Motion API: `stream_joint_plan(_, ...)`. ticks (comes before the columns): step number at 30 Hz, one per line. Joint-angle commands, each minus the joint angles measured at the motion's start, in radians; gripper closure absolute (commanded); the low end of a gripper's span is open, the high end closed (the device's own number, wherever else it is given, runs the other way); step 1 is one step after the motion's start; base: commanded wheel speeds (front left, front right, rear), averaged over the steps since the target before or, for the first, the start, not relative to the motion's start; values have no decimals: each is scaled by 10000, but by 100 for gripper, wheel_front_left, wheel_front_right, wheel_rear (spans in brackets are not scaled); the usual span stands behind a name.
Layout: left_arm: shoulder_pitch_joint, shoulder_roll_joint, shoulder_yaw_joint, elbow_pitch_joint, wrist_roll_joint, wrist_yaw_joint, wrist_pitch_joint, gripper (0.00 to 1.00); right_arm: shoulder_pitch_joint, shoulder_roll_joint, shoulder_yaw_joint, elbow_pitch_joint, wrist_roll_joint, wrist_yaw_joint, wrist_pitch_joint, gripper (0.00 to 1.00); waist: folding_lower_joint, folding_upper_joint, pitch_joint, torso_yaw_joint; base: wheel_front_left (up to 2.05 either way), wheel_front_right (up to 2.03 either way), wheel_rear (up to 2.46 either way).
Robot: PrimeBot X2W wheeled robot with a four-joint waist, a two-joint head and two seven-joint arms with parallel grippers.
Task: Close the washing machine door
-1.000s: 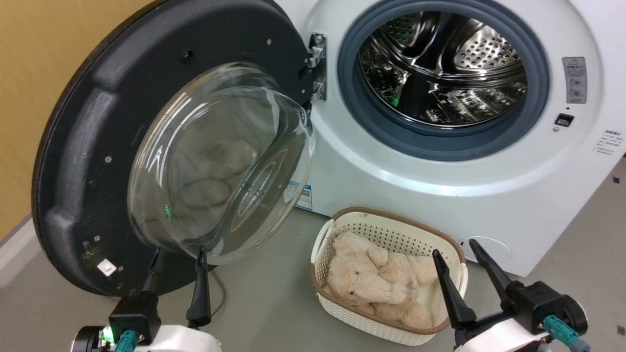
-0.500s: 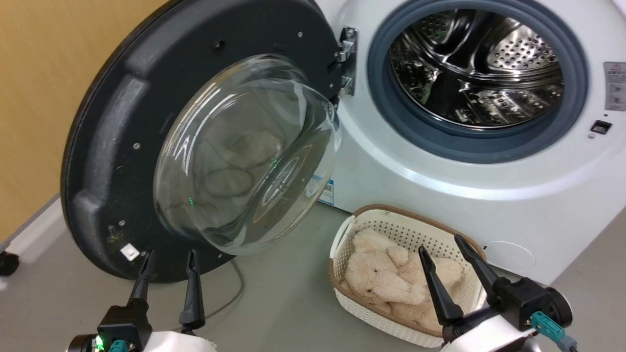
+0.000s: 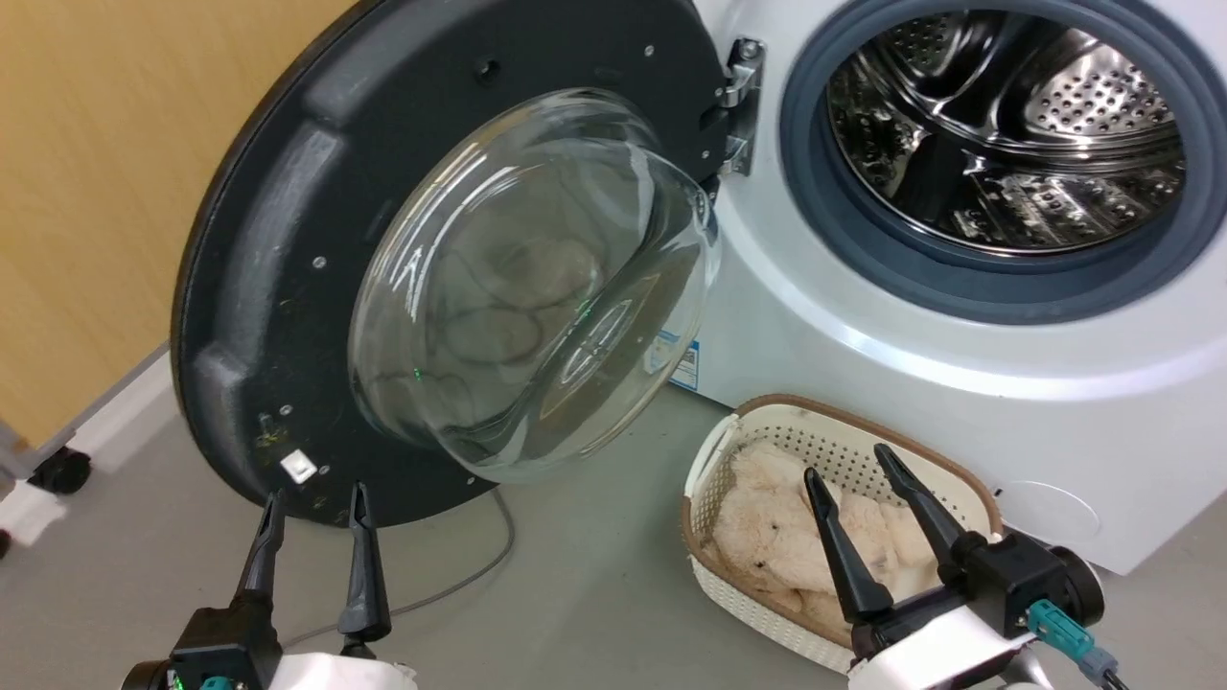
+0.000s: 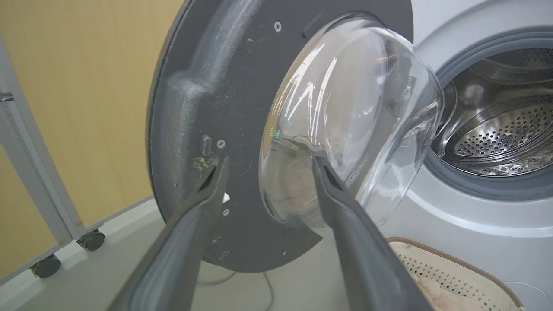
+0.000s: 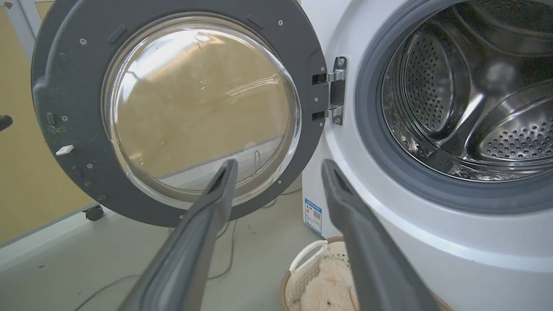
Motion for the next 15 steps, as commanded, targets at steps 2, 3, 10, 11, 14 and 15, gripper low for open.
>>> stream_joint_plan(2,196,-9,51,-61,-116,65,-141,0,-221,-76,114,75,170,7,-141,0,0,0,12,150,0,0,0)
stream_joint_plan(3,206,-9,60,-69,-128,74,-162,0,-238,-85,141,90,194,7,-162,0,0,0,13,193,0,0,0)
stream_joint_plan(10,286,-10,44,-163,-210,194,-308,0,-295,-123,308,176,320,8,-309,0,0,0,-1,486,0,0,0)
stream_joint_plan(11,296,-10,40,-174,-219,208,-329,0,-297,-124,328,186,334,8,-329,0,0,0,-2,528,0,0,0)
stream_joint_plan(14,329,-11,23,-212,-264,259,-412,0,-303,-130,388,226,375,8,-412,0,0,0,12,695,0,0,0)
stream_joint_plan(15,334,-11,20,-219,-281,267,-433,0,-307,-134,402,237,383,8,-433,0,0,0,17,738,0,0,0)
